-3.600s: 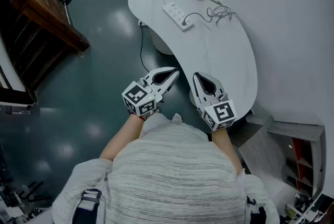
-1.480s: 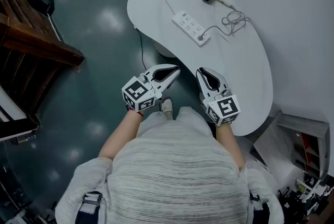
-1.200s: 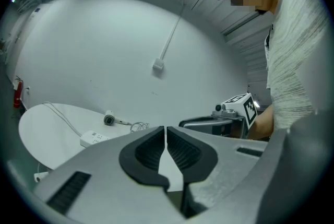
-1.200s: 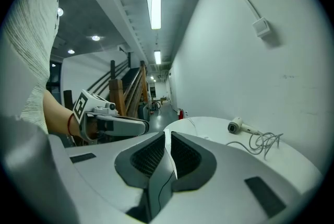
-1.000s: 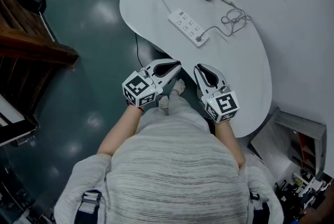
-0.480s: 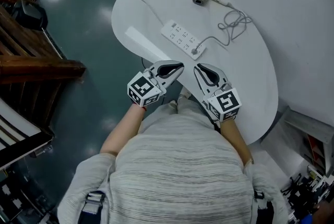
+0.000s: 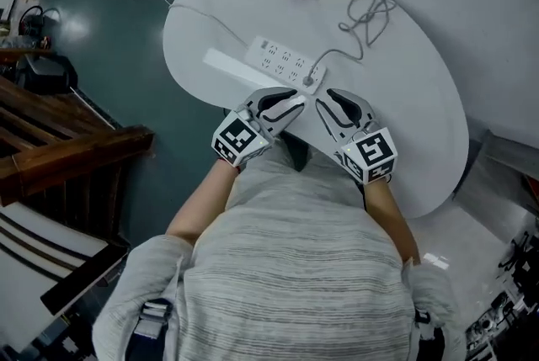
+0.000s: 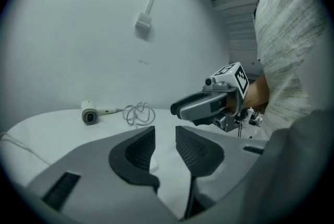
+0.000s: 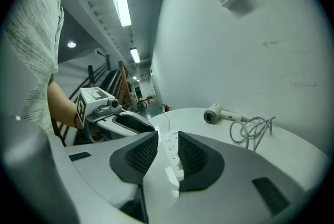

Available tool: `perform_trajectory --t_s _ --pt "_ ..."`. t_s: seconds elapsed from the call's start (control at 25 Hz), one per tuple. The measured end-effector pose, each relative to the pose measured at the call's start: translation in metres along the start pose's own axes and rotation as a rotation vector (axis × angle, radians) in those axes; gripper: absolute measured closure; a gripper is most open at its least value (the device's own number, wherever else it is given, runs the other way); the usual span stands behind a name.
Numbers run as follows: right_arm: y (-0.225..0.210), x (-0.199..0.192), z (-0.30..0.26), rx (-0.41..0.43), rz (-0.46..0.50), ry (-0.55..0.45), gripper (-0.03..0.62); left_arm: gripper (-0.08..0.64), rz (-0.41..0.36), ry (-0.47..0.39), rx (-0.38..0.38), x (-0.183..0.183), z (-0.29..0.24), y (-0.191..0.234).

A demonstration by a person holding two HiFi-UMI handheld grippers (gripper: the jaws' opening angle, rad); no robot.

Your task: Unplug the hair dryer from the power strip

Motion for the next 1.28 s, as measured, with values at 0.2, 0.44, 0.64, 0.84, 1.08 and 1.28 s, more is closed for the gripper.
perform_trajectory --t_s 0.2,0.44,0.64,0.84,1.08,1.28 --pt "-0.008 -0.001 -0.014 -0.111 -0.022 0.018 0.473 0.414 -0.117 0.094 -0.134 -0.004 -0.007 0.02" --pt "-0.01 -0.007 -0.036 -0.246 -0.103 0.052 0.462 0.345 -0.243 0.18 -0.283 -0.008 -0.012 0.057" --pt "-0.005 -0.019 -0.058 -0.317 -0.126 0.117 0.456 0.241 -0.411 0.292 -0.408 -0.025 -0.022 0.081" --pt "-0.011 -0.033 -0.073 -0.383 -0.149 0.193 0.443 0.168 -0.535 0.432 -0.473 -0.048 -0.043 0.101" --pt "-0.017 -0.055 -0.082 -0.434 -0.206 0.263 0.434 0.104 -0.674 0.623 -0.535 -0.087 -0.058 0.106" --pt "-0.02 -0.065 -0.087 -0.436 -0.223 0.286 0.433 0.094 -0.666 0.677 -0.518 -0.099 -0.07 0.109"
Point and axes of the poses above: the fingertips, and each gripper's own axes: z backward along the fingers, y to its left, x out of its top, the point moved 2 cm from there along z, backward along the fingers, and after that the axes turned 2 degrees about z, right-handed, at the moved point
